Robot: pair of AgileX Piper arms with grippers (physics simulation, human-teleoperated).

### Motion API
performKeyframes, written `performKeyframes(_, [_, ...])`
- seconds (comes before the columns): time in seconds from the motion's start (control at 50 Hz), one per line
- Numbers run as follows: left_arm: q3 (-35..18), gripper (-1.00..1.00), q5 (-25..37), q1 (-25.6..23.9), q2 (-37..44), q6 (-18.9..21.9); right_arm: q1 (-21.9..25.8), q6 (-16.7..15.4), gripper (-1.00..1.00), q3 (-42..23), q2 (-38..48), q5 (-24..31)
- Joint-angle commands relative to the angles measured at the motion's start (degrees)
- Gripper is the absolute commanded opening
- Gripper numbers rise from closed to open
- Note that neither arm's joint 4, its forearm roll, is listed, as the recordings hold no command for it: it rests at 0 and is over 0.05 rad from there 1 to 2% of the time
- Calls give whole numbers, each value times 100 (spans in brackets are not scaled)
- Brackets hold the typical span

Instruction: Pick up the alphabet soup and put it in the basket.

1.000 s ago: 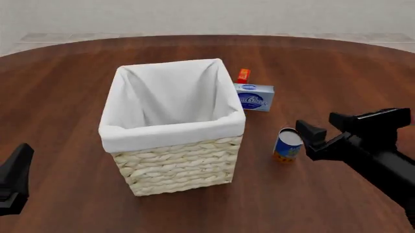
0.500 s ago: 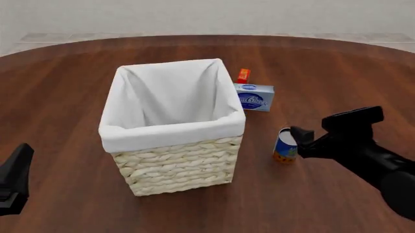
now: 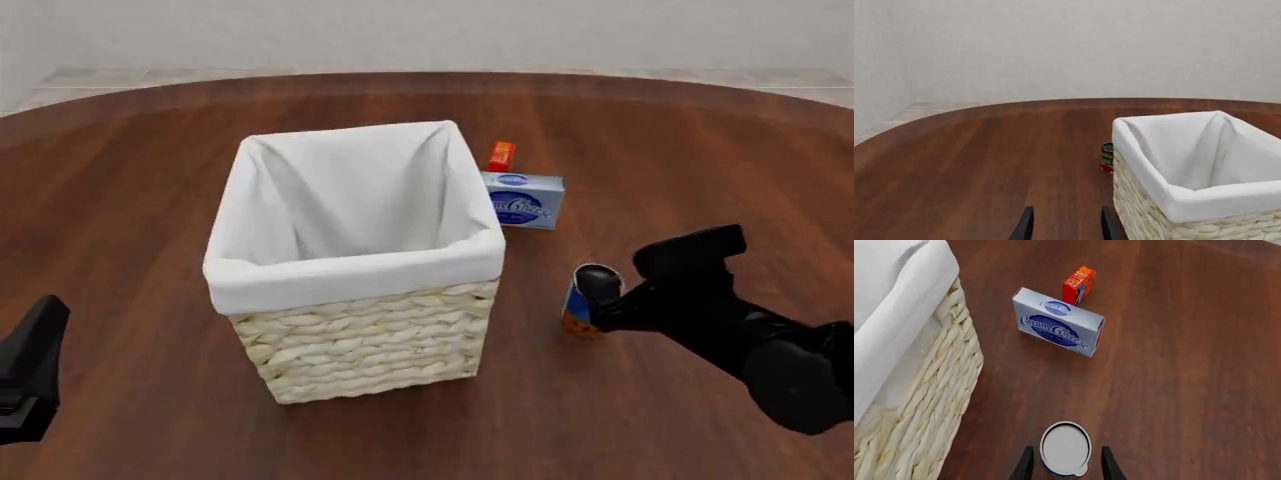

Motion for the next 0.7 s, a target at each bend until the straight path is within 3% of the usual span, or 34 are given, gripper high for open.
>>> performKeyframes(0.02, [0, 100, 0, 0, 0, 0, 128, 112, 100, -37, 205, -86])
performKeyframes(0.14, [0, 100, 0, 0, 0, 0, 26, -17, 100, -67, 398, -165])
performKeyframes(0.7, [0, 100, 0, 0, 0, 0, 13, -71, 100, -229, 844, -220])
